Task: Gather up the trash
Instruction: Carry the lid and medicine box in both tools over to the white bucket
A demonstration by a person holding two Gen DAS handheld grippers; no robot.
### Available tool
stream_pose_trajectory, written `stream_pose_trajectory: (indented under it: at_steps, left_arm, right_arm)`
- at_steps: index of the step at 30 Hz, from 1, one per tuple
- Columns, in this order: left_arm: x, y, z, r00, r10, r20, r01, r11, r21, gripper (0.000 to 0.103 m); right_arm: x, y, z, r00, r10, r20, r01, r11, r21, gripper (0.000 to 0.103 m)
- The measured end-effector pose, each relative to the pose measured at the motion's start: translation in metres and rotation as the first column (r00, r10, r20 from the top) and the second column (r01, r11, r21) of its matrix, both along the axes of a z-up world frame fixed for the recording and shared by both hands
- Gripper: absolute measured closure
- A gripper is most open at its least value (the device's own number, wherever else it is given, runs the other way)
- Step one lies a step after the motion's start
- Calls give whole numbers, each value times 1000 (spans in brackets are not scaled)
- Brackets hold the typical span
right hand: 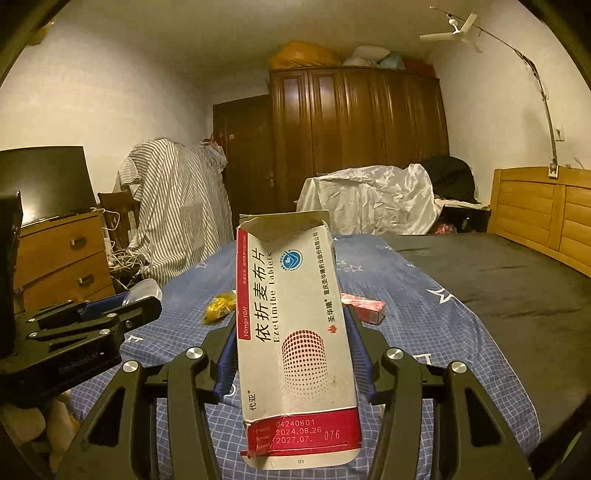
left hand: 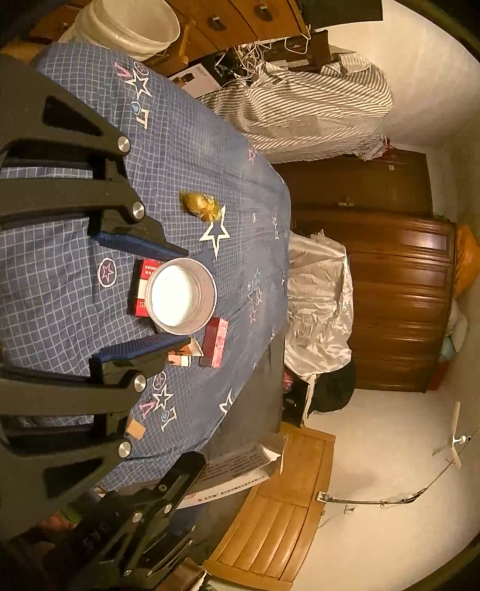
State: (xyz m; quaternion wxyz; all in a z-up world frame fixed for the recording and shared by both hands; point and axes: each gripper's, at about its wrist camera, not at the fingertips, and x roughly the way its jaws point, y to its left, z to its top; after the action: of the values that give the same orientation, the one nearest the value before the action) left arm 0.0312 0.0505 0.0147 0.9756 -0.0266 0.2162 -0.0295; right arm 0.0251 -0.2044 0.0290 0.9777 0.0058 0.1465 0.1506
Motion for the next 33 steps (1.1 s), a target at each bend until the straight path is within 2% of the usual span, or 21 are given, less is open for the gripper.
stream_pose_trajectory:
  at_steps: [9,15,18,25,33]
  left_arm:
    - [-2,11,4,1000,27,-3,-27,1000,0,65]
    - [-3,56,13,992,128,8,-128,992,7,65]
    - [-6,87,18,981,195,15,-195,981,10,65]
    - [-21,163,28,936,351,28,-352,936,11,64]
    - [-42,249,35,866,499,17,-499,867,-2,65]
  right_arm:
    - [10,14,0,999,37,-20,-37,999,-1,50]
    - [28,52,9,989,147,-28,-147,989,-4,50]
    - [34,88,16,973,229,-30,-229,973,-5,50]
    - [48,178,38,919,394,-33,-394,919,8,50]
    - [56,299,56,826,561,-60,-562,827,0,50]
